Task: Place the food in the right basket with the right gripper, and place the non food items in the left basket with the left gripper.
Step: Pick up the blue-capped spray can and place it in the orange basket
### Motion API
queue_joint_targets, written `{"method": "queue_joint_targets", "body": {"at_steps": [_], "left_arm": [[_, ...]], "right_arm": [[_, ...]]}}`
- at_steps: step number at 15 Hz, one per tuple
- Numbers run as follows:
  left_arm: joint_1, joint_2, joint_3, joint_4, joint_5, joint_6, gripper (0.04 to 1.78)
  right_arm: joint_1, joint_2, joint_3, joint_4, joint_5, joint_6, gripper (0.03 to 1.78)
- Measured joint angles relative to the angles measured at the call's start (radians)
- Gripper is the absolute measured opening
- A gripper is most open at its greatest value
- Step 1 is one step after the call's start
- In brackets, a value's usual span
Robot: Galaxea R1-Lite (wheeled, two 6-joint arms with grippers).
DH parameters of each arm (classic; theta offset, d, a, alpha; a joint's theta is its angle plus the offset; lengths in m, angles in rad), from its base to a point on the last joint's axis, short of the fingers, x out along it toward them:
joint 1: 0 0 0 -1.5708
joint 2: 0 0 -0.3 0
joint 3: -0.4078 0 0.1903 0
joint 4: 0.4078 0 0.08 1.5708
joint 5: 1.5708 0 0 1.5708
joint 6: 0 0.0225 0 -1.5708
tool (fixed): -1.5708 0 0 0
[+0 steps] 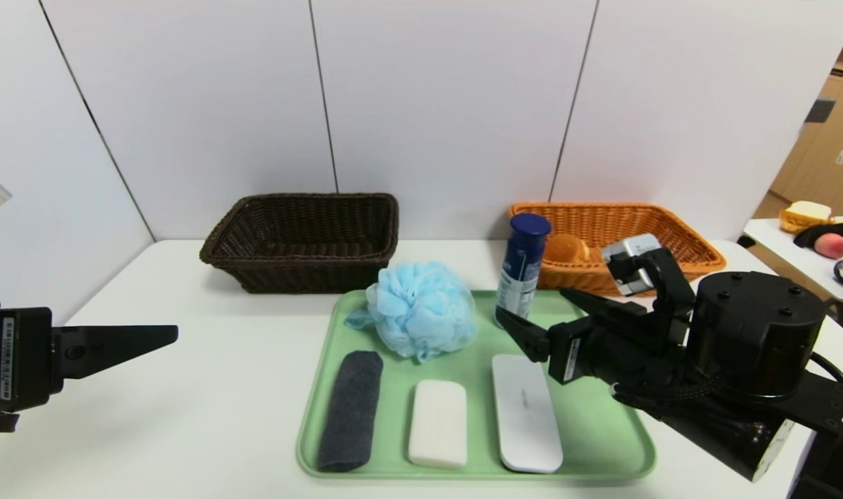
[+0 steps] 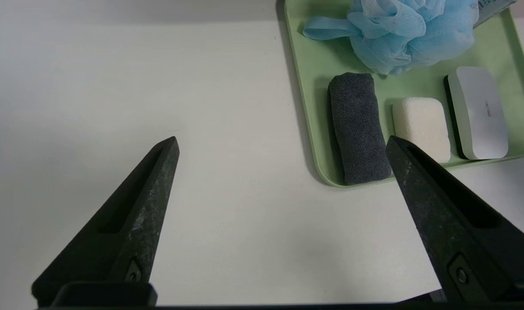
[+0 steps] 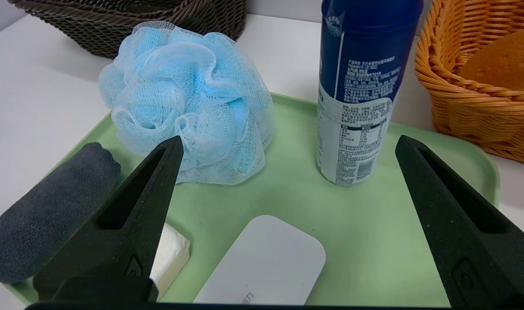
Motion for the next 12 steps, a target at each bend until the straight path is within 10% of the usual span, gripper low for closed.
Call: {"method": "queue_joint_targets", "body": {"at_steps": [12], "left_arm": [[0.000, 0.001, -0.001, -0.001, -0.003, 0.002, 1.69]], "right_arm": [[-0.018, 0.190, -0.005, -0.261, -0.010, -0.087, 1.70]]}}
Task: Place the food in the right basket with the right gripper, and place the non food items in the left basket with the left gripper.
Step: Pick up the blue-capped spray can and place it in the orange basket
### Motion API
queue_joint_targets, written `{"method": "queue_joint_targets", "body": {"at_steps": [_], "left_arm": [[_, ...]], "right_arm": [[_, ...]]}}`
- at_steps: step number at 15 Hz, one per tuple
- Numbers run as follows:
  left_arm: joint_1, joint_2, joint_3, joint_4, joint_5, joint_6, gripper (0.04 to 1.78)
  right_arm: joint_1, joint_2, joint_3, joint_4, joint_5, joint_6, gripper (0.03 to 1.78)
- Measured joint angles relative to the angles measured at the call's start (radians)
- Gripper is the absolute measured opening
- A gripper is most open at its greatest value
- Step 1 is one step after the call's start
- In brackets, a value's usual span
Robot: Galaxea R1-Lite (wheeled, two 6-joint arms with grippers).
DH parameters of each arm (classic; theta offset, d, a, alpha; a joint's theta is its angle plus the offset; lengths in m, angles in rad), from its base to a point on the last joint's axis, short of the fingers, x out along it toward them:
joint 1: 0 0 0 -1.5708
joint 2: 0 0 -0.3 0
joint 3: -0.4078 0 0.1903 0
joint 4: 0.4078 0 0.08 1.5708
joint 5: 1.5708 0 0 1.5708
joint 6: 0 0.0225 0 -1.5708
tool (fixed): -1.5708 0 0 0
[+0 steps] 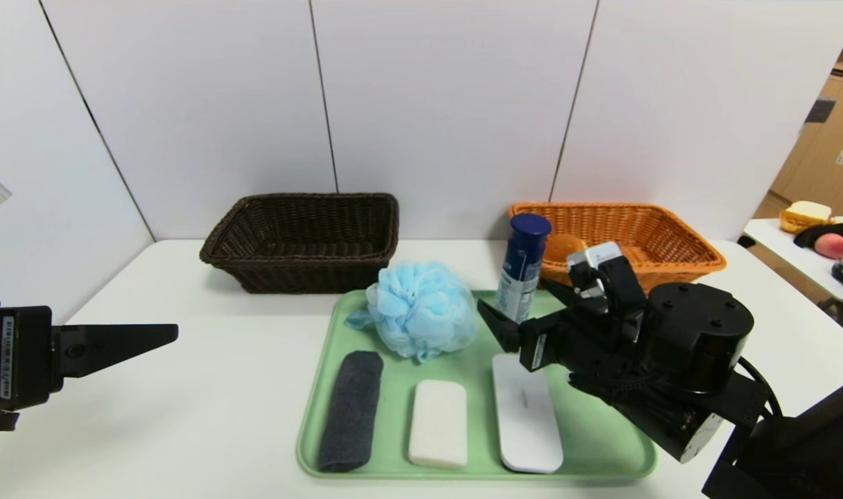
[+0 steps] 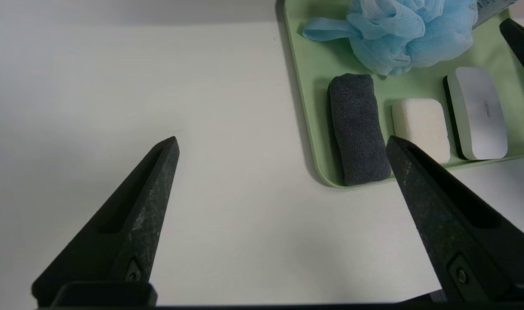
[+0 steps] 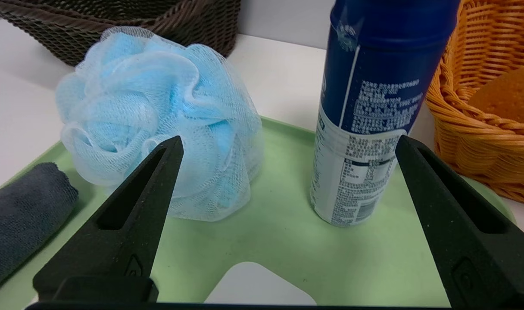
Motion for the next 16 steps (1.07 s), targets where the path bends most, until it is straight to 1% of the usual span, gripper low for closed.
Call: {"method": "queue_joint_targets", "body": {"at_steps": [3, 7, 11, 16], "left_arm": [[-0.002, 0.004, 0.001, -0.002, -0.002, 0.000, 1.69], [-0.011, 0.012, 0.000, -0.006, -0.002, 0.000, 1.69], [-0.015, 0.014, -0.002, -0.005, -0.002, 0.000, 1.69], [-0.015, 0.012, 0.001, -0.003, -0.001, 0.000, 1.69]], "right_arm": [[-0.012, -0.005, 0.016, 0.000, -0.013, -0.007, 1.70], [-0.033, -0.013, 0.018, 0.002, -0.014, -0.007, 1.70], [-0.061, 0.015, -0.004, -0.005, -0.004, 0.003, 1.70], [-0.066, 0.066, -0.056, -0.007, 0.000, 0.030, 1.70]]}}
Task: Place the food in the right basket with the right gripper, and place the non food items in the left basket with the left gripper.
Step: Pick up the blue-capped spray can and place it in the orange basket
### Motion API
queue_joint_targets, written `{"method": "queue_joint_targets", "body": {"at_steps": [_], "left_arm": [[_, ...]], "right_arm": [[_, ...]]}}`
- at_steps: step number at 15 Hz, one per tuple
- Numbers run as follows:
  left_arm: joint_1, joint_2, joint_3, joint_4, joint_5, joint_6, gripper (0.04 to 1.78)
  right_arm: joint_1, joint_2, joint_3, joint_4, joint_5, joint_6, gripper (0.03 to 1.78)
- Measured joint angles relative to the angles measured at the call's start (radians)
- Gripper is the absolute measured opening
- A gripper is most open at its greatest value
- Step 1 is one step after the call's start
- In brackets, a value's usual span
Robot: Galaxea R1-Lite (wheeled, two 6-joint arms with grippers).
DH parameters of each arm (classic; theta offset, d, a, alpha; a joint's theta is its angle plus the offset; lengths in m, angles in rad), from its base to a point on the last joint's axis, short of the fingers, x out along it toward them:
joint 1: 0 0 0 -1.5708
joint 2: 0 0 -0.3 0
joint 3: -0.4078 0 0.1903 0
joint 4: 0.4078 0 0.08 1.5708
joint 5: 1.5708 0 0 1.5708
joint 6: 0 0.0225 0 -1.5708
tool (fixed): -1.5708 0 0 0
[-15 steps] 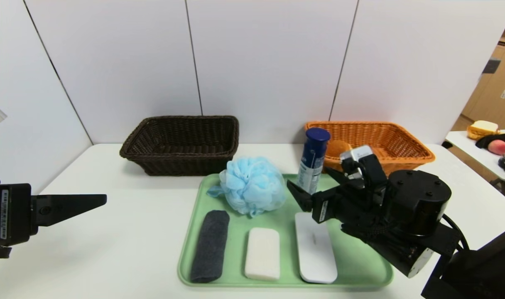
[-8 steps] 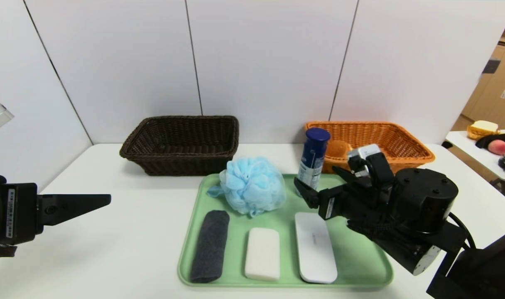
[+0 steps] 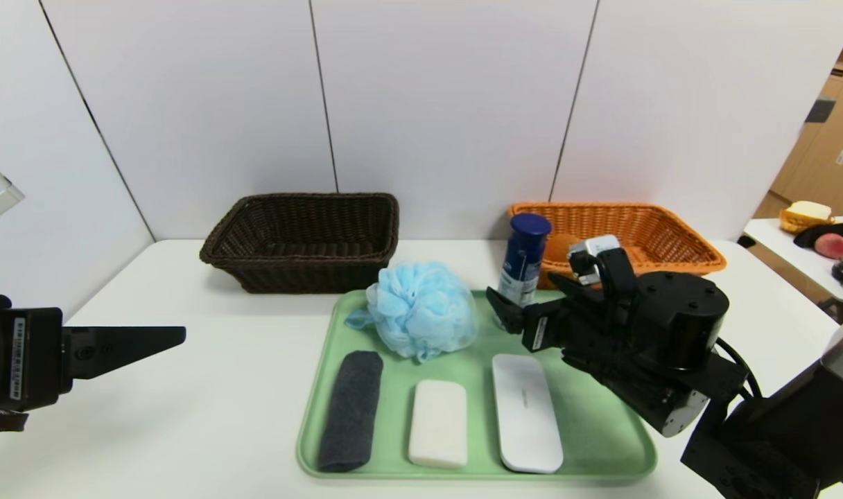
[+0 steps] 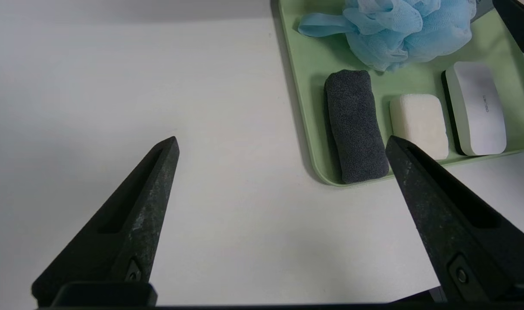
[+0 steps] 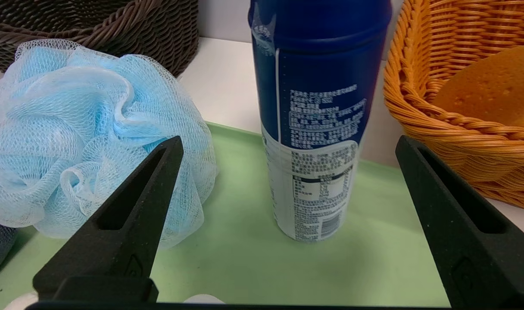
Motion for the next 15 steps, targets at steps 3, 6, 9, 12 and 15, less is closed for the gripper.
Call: {"method": "queue_joint_targets", "body": {"at_steps": [3, 6, 9, 12, 15], "left_arm": [[0.000, -0.003, 0.001, 0.001, 0.000, 0.000, 1.69], [0.000, -0.003, 0.001, 0.001, 0.000, 0.000, 1.69], [0.000, -0.004, 0.001, 0.001, 0.001, 0.000, 1.69], [0.000, -0.004, 0.001, 0.001, 0.001, 0.000, 1.69], [0.000, -0.003, 0.001, 0.001, 0.001, 0.000, 1.69]], "right_arm": [[0.000, 0.025, -0.022, 0.001, 0.000, 0.007, 1.70], [0.000, 0.049, -0.039, 0.000, -0.001, 0.014, 1.70], [0.000, 0.067, -0.057, 0.000, -0.001, 0.016, 1.70], [0.000, 0.084, -0.071, -0.001, -0.002, 0.016, 1.70], [0.000, 0.103, -0.083, -0.003, -0.005, 0.040, 1.70]]}}
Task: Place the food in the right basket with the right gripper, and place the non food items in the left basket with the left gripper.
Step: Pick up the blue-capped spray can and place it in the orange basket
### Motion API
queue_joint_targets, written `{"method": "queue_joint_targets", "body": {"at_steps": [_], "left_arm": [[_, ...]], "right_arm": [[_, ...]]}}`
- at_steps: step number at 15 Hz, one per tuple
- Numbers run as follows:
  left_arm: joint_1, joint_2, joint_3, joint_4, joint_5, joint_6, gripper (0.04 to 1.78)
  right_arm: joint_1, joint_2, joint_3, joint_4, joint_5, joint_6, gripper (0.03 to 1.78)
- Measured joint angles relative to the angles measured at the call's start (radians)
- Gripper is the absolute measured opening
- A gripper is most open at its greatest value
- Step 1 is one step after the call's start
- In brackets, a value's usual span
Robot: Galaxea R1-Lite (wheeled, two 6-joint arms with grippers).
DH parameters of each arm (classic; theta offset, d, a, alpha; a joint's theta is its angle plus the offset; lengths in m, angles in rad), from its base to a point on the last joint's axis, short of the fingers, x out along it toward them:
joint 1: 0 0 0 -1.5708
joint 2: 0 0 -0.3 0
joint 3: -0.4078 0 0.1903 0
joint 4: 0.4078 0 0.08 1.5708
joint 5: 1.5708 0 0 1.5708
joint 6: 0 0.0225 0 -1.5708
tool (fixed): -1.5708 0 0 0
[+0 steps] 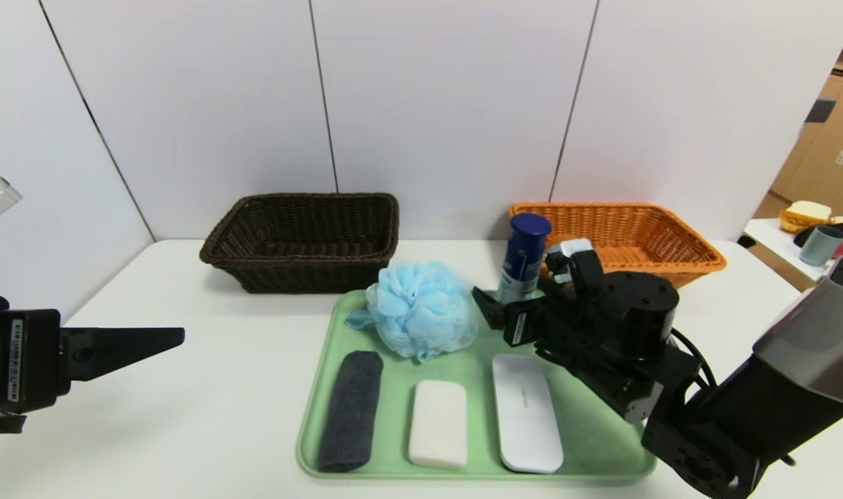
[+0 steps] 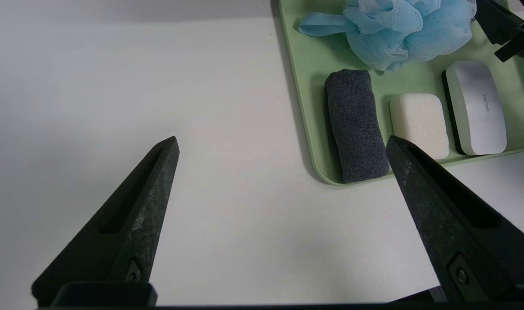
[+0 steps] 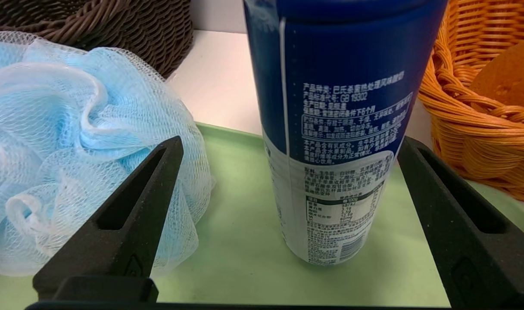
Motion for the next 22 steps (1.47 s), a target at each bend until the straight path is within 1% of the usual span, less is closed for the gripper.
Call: {"method": "queue_joint_targets", "body": {"at_steps": [3, 8, 13, 16, 18, 19, 20, 22], "left_arm": [[0.000, 0.003, 0.000, 0.000, -0.001, 0.000, 1.69], [-0.004, 0.006, 0.011, -0.003, -0.002, 0.000, 1.69], [-0.005, 0.006, 0.021, -0.005, -0.001, 0.000, 1.69], [-0.006, 0.008, 0.022, -0.005, -0.002, 0.000, 1.69], [-0.006, 0.009, 0.023, -0.005, -0.001, 0.000, 1.69], [-0.006, 0.010, 0.023, -0.005, -0.002, 0.000, 1.69], [-0.006, 0.010, 0.023, -0.005, -0.002, 0.000, 1.69], [-0.006, 0.012, 0.023, -0.004, -0.001, 0.000, 1.69]], "right_arm": [[-0.001, 0.013, -0.014, 0.000, -0.003, 0.010, 1.70], [-0.018, 0.032, -0.053, 0.001, -0.004, 0.010, 1.70], [-0.022, 0.047, -0.073, 0.001, -0.004, 0.010, 1.70], [-0.022, 0.049, -0.076, -0.001, -0.002, 0.010, 1.20], [-0.022, 0.049, -0.076, -0.001, -0.001, 0.011, 0.96], [-0.021, 0.049, -0.076, -0.001, -0.001, 0.010, 0.86], [-0.021, 0.049, -0.075, 0.000, -0.001, 0.011, 0.81], [-0.021, 0.046, -0.074, 0.000, 0.001, 0.011, 0.80]]}}
